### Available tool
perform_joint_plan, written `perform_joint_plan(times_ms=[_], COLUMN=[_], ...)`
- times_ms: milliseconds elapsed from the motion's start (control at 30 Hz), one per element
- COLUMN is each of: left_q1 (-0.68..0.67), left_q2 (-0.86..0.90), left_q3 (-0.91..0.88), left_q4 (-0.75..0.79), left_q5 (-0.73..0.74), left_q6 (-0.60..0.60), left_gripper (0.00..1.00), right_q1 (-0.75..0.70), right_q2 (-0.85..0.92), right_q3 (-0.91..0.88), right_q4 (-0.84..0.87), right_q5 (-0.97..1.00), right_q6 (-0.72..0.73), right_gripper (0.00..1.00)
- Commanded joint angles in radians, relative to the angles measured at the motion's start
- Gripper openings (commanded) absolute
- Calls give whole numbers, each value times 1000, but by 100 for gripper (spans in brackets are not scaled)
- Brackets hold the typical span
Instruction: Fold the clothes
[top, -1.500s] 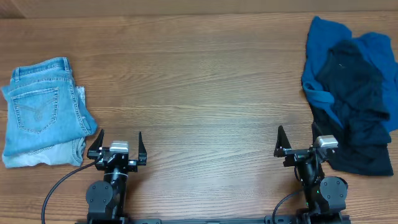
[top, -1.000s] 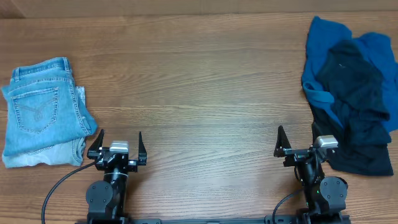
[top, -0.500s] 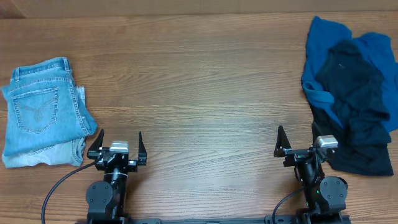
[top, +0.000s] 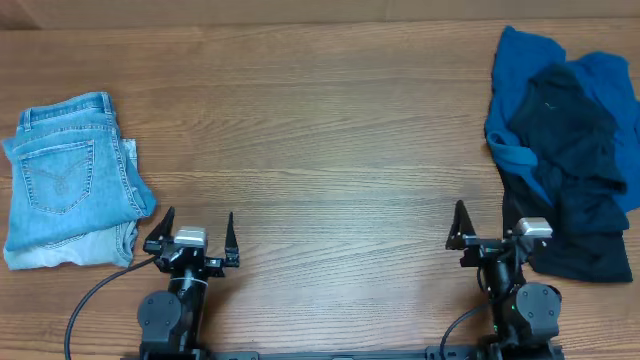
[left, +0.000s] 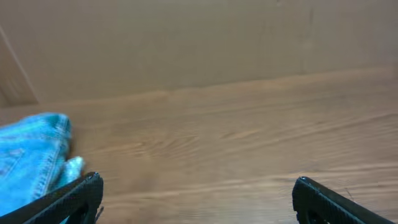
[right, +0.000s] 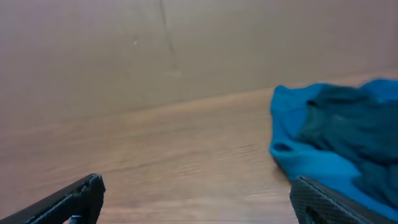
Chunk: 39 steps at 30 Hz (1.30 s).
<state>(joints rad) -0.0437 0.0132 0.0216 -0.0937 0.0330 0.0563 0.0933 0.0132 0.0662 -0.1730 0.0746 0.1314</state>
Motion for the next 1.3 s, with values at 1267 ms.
perform_joint_plan(times_ms=[1267], left_q1=[4], left_q2=[766], left_q3=[873], left_q4=[-556], left_q5=[248], left_q6=[-94], left_gripper=[100], right_q1=[-524], right_q2=[1657], right_q3=[1119], right_q4=[-723], right_q5=[141], right_q6=[109], right_gripper=[69])
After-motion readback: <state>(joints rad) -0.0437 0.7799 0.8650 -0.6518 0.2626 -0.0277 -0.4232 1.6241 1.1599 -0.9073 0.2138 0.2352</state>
